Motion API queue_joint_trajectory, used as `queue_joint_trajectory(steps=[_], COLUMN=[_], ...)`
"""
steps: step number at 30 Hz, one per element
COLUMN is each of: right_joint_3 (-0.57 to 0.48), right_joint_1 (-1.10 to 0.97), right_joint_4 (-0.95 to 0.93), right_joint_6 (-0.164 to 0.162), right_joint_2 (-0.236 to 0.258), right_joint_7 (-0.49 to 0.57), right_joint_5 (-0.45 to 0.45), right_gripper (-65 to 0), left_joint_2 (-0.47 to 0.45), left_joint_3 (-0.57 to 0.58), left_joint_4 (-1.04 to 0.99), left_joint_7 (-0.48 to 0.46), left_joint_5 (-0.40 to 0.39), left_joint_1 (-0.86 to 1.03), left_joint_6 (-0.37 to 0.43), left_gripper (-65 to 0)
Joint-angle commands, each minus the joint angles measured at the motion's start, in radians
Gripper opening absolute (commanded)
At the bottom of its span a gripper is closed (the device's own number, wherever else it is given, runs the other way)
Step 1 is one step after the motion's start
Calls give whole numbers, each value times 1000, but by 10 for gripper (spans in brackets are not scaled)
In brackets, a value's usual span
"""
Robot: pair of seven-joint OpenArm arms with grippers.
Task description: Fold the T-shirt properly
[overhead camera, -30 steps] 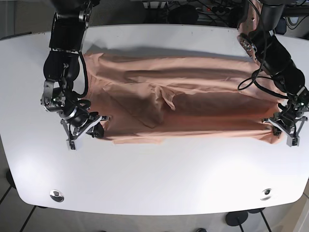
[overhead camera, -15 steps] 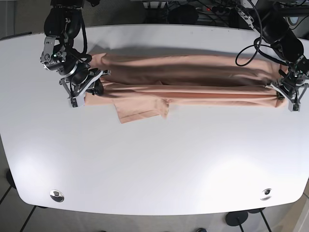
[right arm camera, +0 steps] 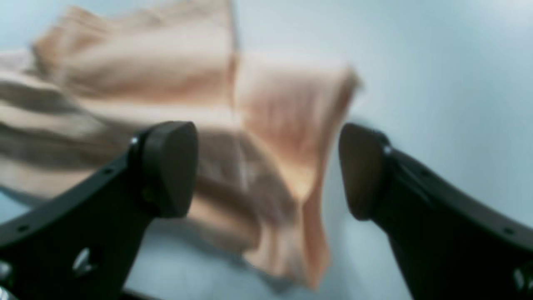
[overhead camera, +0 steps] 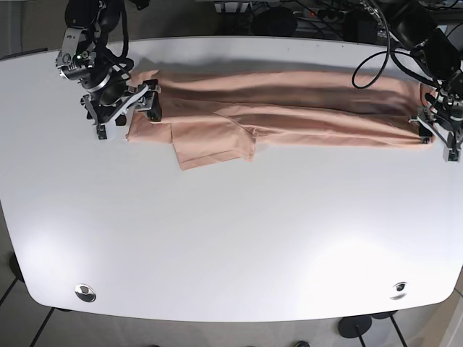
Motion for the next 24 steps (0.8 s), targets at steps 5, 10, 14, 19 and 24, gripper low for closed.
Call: queue_joint_trajectory(steps=[5,10,14,19,24], right_joint_3=[-48,-134,-166,-292,-320], right_joint_1=[194,314,369,369,369], right_joint_4=[-122,-347,-509,-532,-547], right_joint_6=[-8,-8,-8,-8,-8], right_joint_2=[11,6,5,2,-38], right_joint_7=[25,33,79,90,90], right_joint_5=[0,0,0,0,-19], right_gripper=[-141,-141,-141,-141,-146], left_joint_2=[6,27,29,-2,0], left_joint_3=[48,51,52,48,48], left_joint_4=[28,25,-33,-108,-119], left_joint_7=[50,53,51,50,50], left_joint_5=[-85,-85,-81,-83,-81], left_joint_1=[-5,38,68,73,73], left_joint_6=[6,6,6,6,6], left_gripper=[-265,-267,-267,-267,-267])
